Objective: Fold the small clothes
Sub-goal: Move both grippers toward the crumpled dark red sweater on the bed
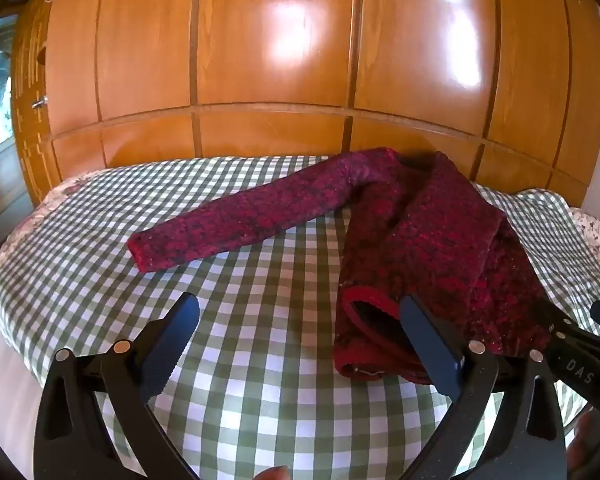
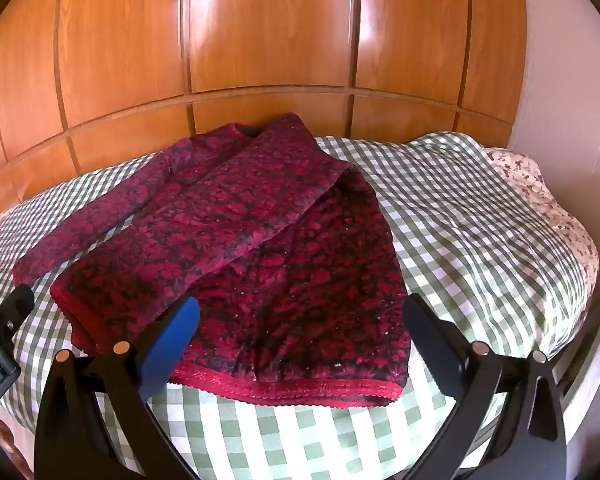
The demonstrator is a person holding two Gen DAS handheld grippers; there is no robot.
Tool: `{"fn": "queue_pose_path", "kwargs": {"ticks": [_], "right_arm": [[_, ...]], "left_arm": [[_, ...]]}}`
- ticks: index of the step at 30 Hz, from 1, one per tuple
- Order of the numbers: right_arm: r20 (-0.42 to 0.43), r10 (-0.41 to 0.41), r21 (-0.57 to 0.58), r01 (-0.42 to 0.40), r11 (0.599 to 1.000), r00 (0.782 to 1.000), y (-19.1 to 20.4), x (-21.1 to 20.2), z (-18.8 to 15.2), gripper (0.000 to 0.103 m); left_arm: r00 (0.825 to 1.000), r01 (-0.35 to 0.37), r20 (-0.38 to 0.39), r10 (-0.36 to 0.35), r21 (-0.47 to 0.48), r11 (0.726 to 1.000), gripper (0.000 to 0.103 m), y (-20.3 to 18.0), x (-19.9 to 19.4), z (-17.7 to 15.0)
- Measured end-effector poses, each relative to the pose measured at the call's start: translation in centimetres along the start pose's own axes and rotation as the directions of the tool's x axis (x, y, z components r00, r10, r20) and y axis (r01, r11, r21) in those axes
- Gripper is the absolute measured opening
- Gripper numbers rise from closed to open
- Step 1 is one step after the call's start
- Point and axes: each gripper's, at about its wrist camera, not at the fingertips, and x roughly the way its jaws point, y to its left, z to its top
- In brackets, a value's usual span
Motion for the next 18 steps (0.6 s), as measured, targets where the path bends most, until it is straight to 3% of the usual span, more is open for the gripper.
{"fn": "queue_pose_path", "kwargs": {"ticks": [6,7,18], "right_arm": [[-0.019,0.016,-0.016,-0.016,1.000,1.000,-0.1,0.7,-0.3,0.101],[-0.025,0.020,-0.018,-0.020,1.000,0.999,-0.1,0.8,-0.4,0.101],[-0.045,0.021,-0.015,-0.022,1.000,0.999,-0.2,1.9,-0.8,0.101]], "left_arm": [[0.999,-0.011,-0.035,0.011,0.000,1.000,0.099,-0.5,0.7,-1.1],[0.998,-0.007,-0.069,0.006,-0.011,1.000,0.099,-0.2,1.3,-0.9],[0.995,-0.019,-0.095,0.017,-0.014,1.000,0.099,0.1,2.3,-1.3]]}}
